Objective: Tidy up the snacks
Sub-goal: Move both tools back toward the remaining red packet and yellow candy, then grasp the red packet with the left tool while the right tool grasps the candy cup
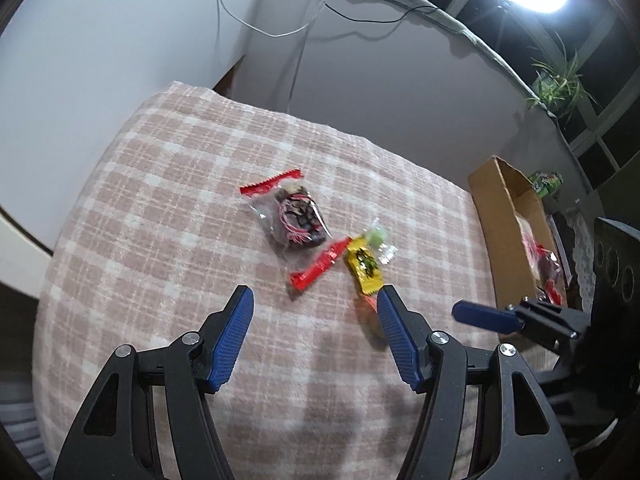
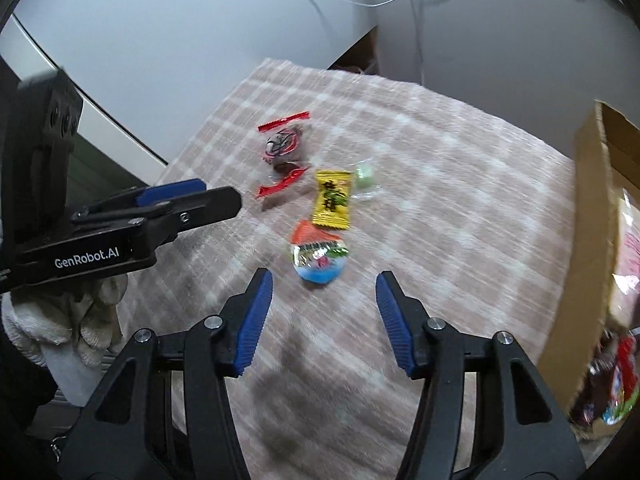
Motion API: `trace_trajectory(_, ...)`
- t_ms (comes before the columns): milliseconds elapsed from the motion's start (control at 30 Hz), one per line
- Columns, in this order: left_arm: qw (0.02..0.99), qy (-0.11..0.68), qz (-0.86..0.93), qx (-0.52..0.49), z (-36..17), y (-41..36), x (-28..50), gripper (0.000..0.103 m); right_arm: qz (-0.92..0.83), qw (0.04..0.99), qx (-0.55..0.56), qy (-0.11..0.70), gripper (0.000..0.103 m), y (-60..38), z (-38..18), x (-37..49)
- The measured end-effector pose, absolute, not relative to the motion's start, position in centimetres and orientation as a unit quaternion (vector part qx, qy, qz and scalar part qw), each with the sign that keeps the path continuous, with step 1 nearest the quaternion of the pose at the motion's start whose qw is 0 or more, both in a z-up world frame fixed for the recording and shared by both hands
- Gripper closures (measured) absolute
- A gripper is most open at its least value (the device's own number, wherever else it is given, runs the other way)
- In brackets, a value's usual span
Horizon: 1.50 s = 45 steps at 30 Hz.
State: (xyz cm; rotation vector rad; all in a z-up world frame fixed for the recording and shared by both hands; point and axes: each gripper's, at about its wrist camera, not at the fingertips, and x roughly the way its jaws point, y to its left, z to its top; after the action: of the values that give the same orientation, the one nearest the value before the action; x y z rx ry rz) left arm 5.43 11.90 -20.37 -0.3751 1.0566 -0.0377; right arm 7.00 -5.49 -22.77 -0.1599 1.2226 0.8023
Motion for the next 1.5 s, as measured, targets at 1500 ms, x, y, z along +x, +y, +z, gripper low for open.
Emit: trace_trajectory(1500,0.821,0.519,0.054,-0.230,-23.9,13.8,10.3,0.066,0.360,0.713,-0.058,0.599,0.075,-3.5,-26.7,9.2)
